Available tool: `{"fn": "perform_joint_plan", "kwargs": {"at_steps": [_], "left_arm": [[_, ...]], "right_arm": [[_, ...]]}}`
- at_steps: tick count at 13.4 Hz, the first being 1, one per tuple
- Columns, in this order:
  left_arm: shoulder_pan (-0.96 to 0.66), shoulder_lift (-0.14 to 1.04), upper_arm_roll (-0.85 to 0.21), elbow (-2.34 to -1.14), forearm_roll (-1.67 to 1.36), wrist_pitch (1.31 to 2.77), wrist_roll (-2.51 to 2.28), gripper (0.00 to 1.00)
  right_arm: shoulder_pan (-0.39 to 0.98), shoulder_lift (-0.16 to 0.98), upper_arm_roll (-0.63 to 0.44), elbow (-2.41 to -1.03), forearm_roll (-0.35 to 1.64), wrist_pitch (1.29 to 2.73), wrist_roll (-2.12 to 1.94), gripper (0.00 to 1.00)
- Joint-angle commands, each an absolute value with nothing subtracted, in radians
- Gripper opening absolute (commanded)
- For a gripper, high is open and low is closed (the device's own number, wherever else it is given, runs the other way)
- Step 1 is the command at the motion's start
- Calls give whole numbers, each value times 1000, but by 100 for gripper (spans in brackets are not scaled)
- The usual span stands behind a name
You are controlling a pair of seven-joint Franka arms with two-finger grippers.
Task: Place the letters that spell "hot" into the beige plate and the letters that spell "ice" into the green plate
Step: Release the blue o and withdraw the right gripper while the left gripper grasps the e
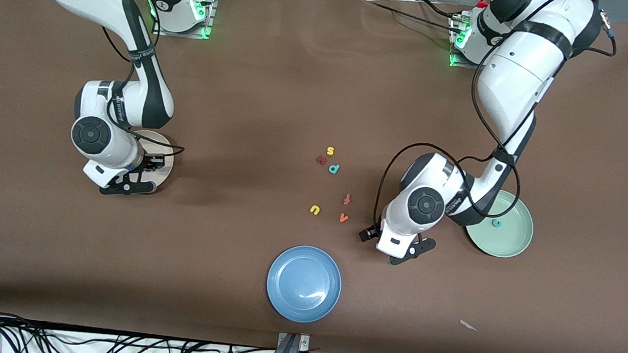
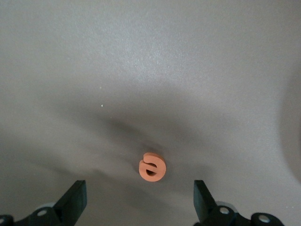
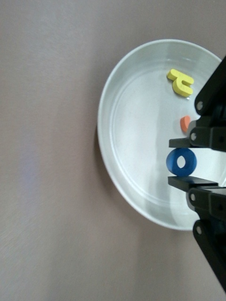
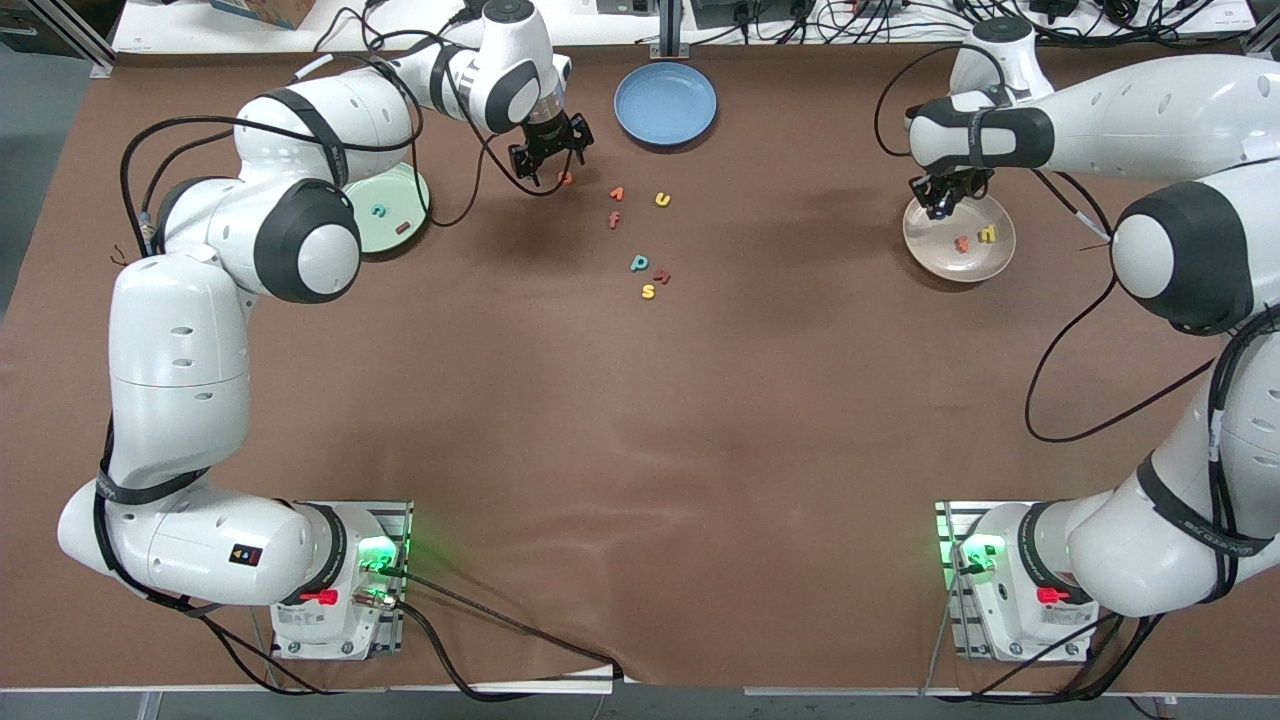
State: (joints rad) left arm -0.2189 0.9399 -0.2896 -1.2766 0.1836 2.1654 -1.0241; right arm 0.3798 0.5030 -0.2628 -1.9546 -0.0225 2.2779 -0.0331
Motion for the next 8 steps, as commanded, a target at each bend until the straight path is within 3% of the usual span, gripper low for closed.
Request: {"fn": "perform_joint_plan", "kwargs": {"at_steps": [1, 3, 4, 5, 6, 8], "left_arm": [[-252, 965, -253, -1236, 173, 2172, -1048, 98], [-255, 973, -245, -1236, 173, 2187, -1057, 93], [-256, 980, -244, -1236, 173, 2203, -1065, 92], [-256, 983, -244, -1236, 173, 2210, -1078, 91], [-256, 986, -244, -1236, 173, 2215, -1087, 90], [-256, 988, -244, -1236, 172, 2217, -1100, 86]], "right_arm": [[370, 512, -259, -1973, -9, 2296, -60, 18], [370, 512, -258, -1977, 18, 2306, -58, 30], [370, 517, -258, -1979, 61, 2307, -60, 30], [370, 518, -256, -1977, 70, 2307, -64, 46], [370, 518, -256, -1974, 71, 2307, -66, 78], [370, 515, -258, -1970, 72, 2310, -92, 97]]}}
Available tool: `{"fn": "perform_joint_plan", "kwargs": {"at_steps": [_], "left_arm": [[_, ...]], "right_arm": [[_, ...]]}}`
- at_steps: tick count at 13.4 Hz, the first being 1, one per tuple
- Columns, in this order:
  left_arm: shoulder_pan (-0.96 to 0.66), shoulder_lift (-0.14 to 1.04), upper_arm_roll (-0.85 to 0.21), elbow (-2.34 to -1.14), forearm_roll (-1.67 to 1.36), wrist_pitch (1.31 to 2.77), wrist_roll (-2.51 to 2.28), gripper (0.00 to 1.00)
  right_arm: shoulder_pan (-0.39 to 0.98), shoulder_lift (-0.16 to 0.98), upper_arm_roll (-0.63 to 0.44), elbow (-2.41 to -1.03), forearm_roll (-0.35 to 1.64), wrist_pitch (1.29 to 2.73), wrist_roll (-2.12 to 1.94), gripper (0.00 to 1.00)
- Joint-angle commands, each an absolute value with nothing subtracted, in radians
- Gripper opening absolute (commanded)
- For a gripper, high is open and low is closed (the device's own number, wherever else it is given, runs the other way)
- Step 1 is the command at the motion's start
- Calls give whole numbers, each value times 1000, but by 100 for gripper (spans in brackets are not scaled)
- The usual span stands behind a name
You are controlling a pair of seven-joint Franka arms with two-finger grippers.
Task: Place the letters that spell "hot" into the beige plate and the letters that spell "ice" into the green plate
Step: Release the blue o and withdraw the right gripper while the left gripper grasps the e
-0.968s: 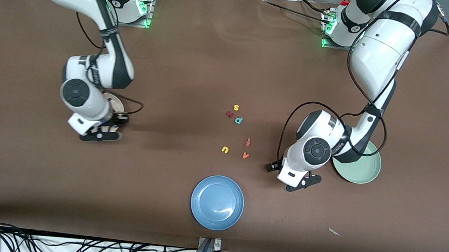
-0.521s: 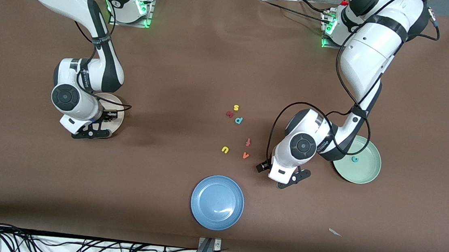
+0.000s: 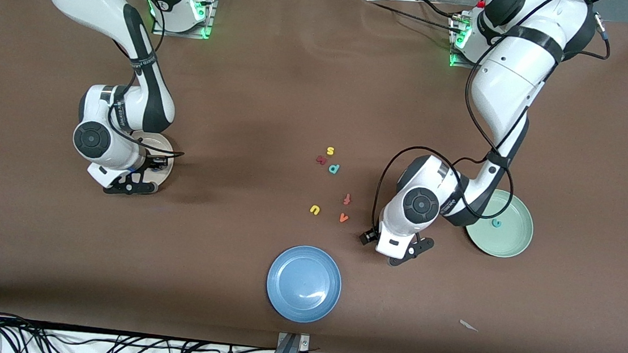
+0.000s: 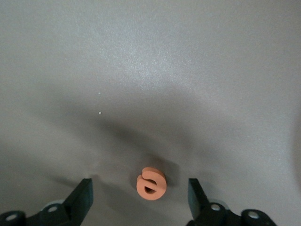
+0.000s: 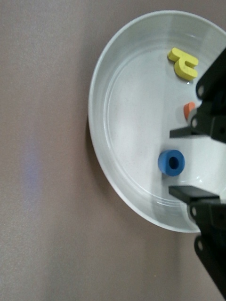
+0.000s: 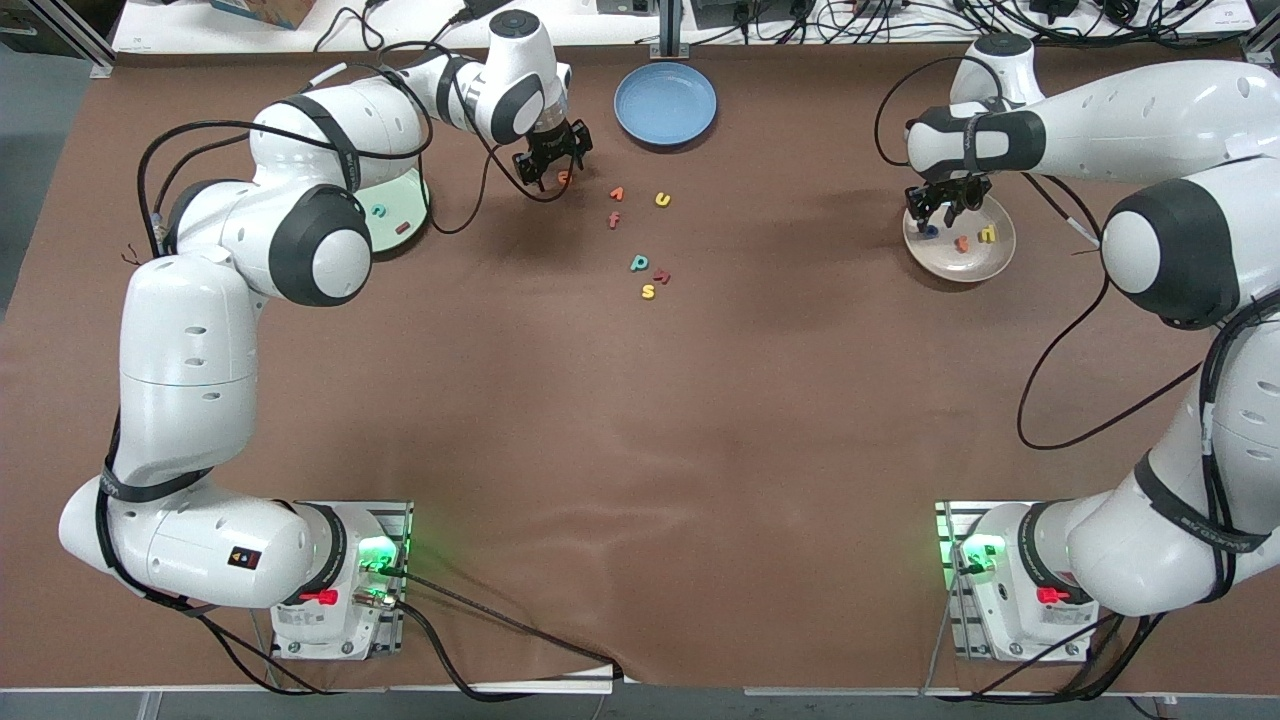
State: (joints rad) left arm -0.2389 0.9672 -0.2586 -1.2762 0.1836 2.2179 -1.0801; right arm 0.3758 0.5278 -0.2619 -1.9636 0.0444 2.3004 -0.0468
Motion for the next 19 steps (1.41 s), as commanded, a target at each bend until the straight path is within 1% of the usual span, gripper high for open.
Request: {"fn": "perform_joint_plan", "kwargs": {"at_steps": [1, 3, 5, 6, 9, 10, 12, 13, 16, 18, 19], "left_arm": [[-256, 989, -244, -1236, 172, 2217, -1101, 84], [-256, 991, -244, -1236, 172, 2218, -1103, 77], [-256, 994, -244, -1236, 170, 2220, -1106, 71], [-256, 994, -244, -1236, 170, 2220, -1121, 67], [-261, 997, -244, -1236, 172, 2224, -1131, 62], [-262, 997, -244, -1236, 172, 2224, -1132, 61], [-262, 997, -244, -1236, 172, 2224, -1138, 54], [-262, 997, -244, -1236, 172, 2224, -1143, 49], [-262, 997, -244, -1236, 172, 2224, -1143, 39], [-262, 997, -244, -1236, 172, 2224, -1141, 36], [-262, 997, -244, -1236, 172, 2224, -1138, 35]], "right_arm": [[370, 509, -261, -1965, 72, 2309, -113, 99], [370, 483, -264, -1931, 75, 2286, -118, 99], [370, 454, -274, -1864, 77, 2217, -114, 99], [370, 446, -288, -1808, 80, 2144, -114, 99], [368, 448, -339, -1596, 133, 1906, -110, 99], [368, 448, -342, -1544, 132, 1864, -107, 99], [365, 442, -362, -1491, 133, 1852, -107, 99], [365, 404, -364, -1491, 135, 1858, -103, 99], [367, 333, -359, -1490, 135, 1858, -103, 99], [371, 315, -356, -1493, 126, 1850, -107, 100], [373, 324, -357, -1494, 124, 1850, -107, 100]]}}
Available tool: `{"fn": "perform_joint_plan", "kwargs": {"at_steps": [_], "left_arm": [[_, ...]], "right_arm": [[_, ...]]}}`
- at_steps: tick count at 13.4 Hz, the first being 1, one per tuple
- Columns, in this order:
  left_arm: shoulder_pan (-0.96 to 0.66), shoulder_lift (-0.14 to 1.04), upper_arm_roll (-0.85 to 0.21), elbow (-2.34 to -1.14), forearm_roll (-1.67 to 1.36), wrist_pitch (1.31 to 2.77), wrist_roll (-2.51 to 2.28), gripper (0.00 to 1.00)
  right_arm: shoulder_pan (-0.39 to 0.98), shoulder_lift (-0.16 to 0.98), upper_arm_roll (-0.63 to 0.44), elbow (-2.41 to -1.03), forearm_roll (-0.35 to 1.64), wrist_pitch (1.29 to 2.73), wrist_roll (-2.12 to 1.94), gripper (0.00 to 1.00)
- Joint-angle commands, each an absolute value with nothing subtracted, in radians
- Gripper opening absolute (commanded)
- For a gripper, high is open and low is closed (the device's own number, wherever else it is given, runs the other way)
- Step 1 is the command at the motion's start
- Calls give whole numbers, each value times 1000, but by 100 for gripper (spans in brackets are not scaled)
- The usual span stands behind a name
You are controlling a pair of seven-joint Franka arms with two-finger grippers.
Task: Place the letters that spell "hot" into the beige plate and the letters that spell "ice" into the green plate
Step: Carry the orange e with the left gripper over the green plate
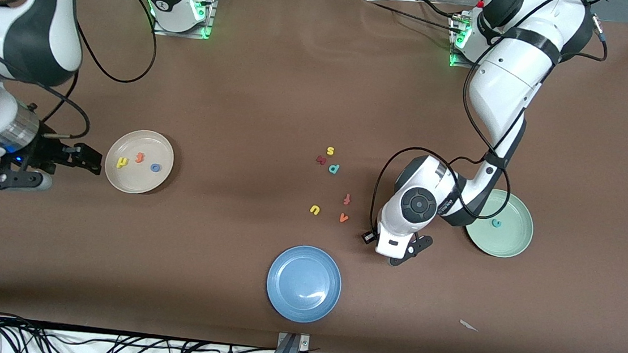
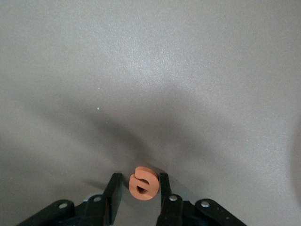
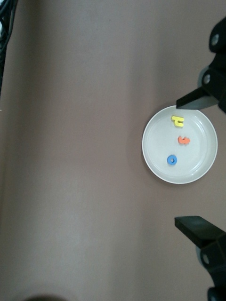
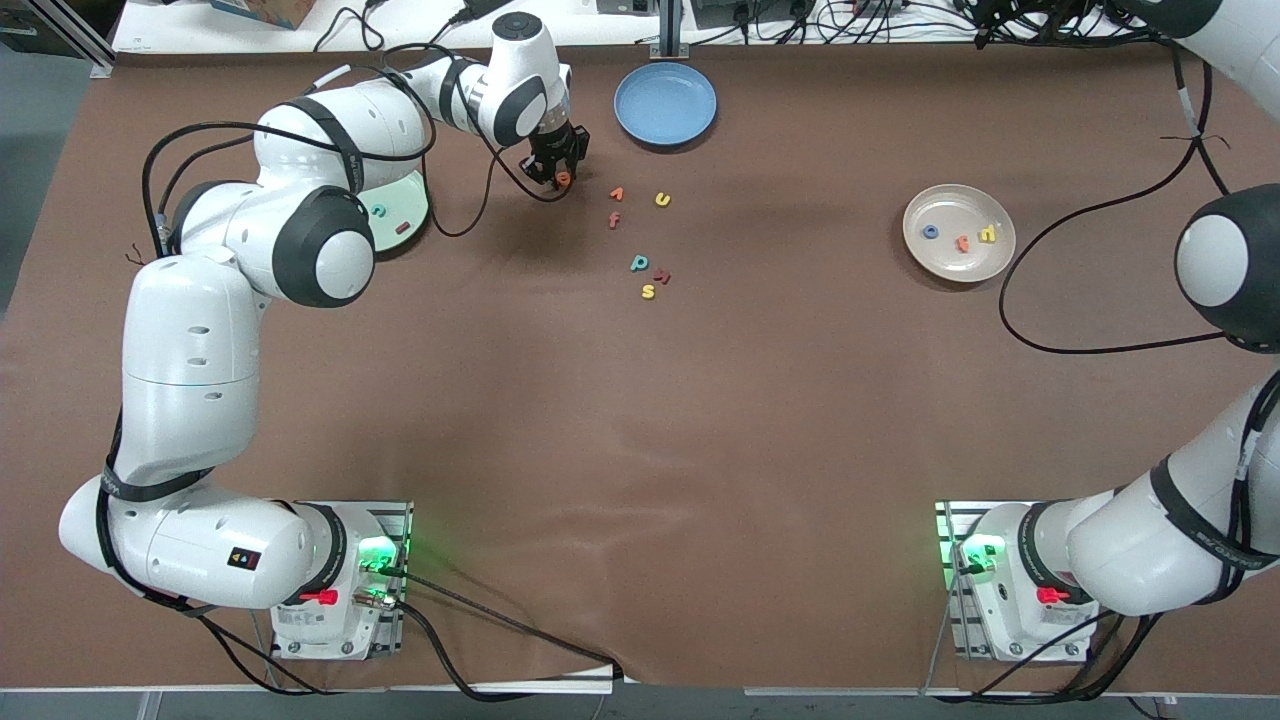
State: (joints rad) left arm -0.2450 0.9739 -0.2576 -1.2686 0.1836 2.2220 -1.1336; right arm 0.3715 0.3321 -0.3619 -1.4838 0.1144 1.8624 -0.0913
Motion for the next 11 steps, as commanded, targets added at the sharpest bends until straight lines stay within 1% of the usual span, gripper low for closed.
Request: {"fn": "perform_joint_plan", "kwargs": {"at_steps": [1, 5, 9, 10, 11], "left_arm": [[-262, 997, -244, -1236, 172, 2224, -1138, 32], [-261, 997, -244, -1238, 173, 2224, -1134, 26], [-256, 988, -244, -1238, 178, 2214, -1132, 22], [-252, 982, -244, -1238, 182, 2207, -1131, 20], [-249, 976, -244, -1238, 199, 2203, -1117, 20]], "right_arm": [[370, 331, -357, -1496, 124, 1850, -107, 100], [379, 339, -356, -1502, 120, 1850, -8, 100], [380, 339, -354, -1503, 120, 1848, -6, 100], [380, 337, -354, -1505, 120, 1848, -6, 100], [380, 337, -354, -1505, 120, 1848, -6, 100]]}}
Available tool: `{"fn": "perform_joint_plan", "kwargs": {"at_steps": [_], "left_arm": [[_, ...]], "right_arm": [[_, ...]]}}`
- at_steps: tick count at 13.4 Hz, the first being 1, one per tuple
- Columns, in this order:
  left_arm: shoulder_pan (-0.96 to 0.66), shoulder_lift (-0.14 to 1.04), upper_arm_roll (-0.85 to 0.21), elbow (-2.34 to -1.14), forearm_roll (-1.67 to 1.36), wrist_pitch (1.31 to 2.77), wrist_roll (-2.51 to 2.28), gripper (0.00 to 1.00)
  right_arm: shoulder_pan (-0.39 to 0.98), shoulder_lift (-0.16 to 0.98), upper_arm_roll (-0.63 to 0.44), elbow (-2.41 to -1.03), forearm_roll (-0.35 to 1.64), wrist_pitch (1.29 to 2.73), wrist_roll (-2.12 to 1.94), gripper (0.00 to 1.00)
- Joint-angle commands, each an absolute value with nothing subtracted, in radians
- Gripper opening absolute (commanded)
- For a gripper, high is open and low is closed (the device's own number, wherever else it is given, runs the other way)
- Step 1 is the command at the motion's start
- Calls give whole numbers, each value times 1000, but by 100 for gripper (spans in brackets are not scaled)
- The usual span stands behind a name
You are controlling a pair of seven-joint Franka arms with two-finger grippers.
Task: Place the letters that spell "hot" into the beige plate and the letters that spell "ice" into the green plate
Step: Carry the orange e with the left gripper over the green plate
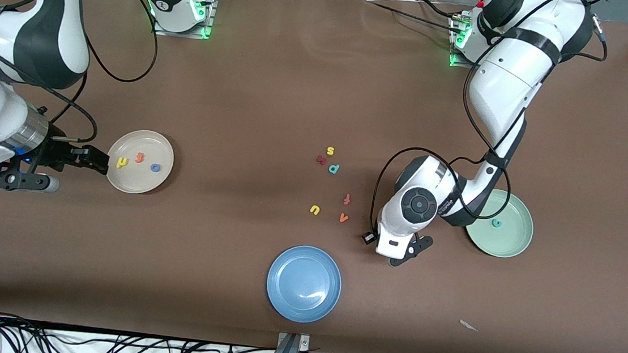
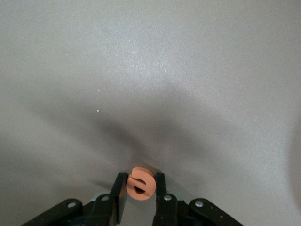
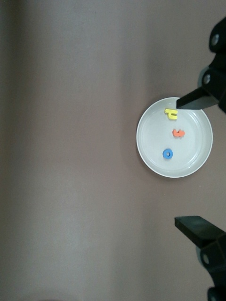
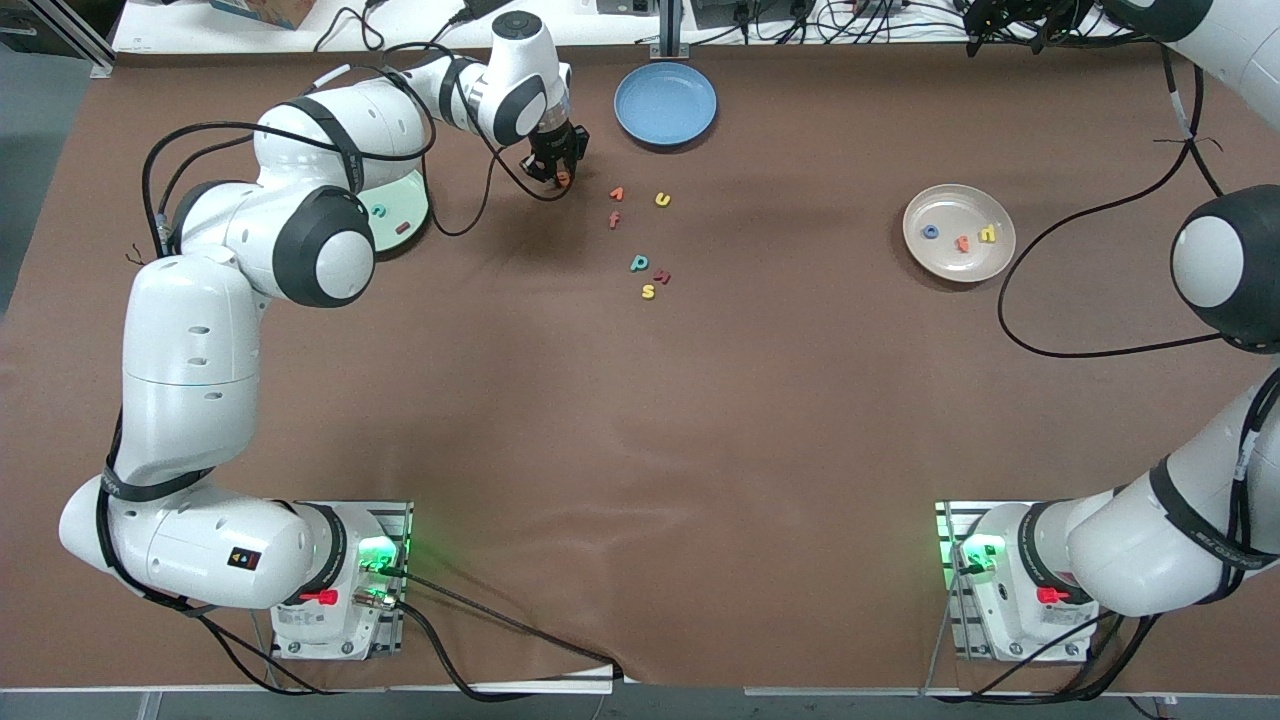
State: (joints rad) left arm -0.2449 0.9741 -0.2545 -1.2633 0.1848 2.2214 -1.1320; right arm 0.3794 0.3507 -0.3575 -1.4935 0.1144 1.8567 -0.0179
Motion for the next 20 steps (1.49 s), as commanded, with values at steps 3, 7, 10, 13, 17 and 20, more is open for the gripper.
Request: {"fn": "perform_joint_plan", "kwargs": {"at_steps": [3, 7, 10, 13, 17, 20], "left_arm": [[-230, 939, -245, -1239, 212, 2091, -1007, 18], [-196, 865, -244, -1304, 227, 1959, -789, 16], [-132, 749, -245, -1445, 242, 1959, -630, 16], [-62, 643, -245, -1578, 251, 1965, -433, 16], [26, 560, -249, -1730, 321, 2038, -284, 16], [96, 509, -249, -1830, 321, 2143, -149, 16]], "right_arm": [[380, 337, -353, -1508, 120, 1833, -3, 100], [380, 337, -353, -1509, 121, 1833, -2, 100], [380, 337, -353, -1509, 120, 1832, -2, 100], [382, 333, -351, -1512, 121, 1832, -2, 100], [383, 330, -351, -1514, 121, 1832, -2, 100], [383, 330, -351, -1522, 121, 1832, -2, 100]]}}
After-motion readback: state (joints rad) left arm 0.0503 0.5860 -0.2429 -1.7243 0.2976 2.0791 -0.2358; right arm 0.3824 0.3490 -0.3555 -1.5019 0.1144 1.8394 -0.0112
